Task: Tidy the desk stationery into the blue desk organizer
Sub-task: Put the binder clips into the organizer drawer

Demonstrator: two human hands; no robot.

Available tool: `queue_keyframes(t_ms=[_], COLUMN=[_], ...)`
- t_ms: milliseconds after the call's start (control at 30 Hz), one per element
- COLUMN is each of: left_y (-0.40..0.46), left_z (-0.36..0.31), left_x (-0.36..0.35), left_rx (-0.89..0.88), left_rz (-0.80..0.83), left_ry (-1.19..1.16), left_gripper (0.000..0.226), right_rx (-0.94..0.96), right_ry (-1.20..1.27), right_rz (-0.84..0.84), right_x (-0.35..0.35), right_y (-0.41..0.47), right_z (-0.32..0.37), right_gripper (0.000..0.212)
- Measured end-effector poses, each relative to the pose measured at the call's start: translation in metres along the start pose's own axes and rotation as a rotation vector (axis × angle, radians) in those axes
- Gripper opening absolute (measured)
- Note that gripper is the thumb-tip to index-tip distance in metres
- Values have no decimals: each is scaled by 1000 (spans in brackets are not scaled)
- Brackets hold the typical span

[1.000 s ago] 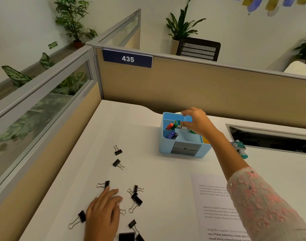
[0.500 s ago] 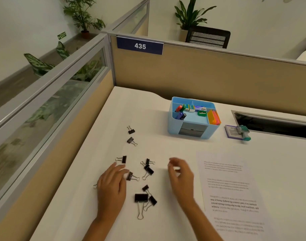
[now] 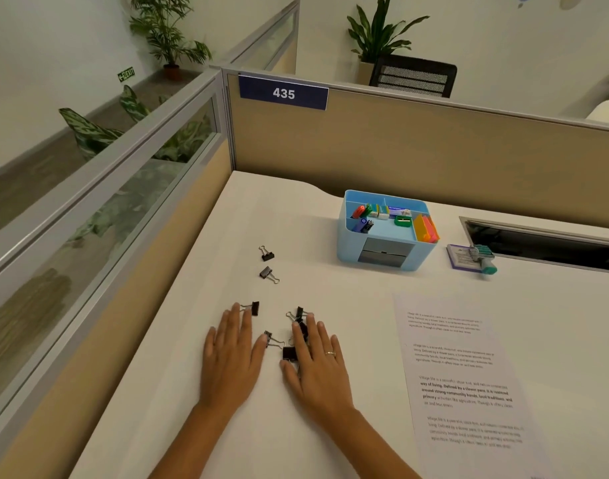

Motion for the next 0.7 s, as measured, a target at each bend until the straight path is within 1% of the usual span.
queue_keyframes(t_ms=[167,333,400,467,533,600,700], left_y=[20,31,34,37,40,45,55], left_z=[-15,-33,-39,-43,-45,-43,-29], left_x=[-10,-20,-23,-25,-24,-21,-15], left_rx=[-85,-167,-186,-205,-214,-201,-156], left_rz=[65,121,136,137,115,74,-5], left_ry=[48,93,94,85,43,-38,-147], left_gripper=[68,67,65,63,61,63,65], right_rx=[-44,-76,-70,-122,-267,-510,-931], right_ry=[60,113,203,425,713,986,1511], right_rz=[19,32,22,0,-61,-144,-166], right_x=[0,-2,3,14,29,42,44], right_y=[26,35,37,41,49,63,91], right_z=[-10,-25,-28,-34,-50,-74,-108], right_gripper=[59,61,61,58,49,38,32])
Point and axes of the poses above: each hand's wrist, its own y-axis towards the middle knuckle, its own x-axis out of the back of the hand, z = x × y, the point moved 7 cm from there along y, towards the middle knuckle, and after that the axes turned 8 degrees about -x, right-handed, at the moved point
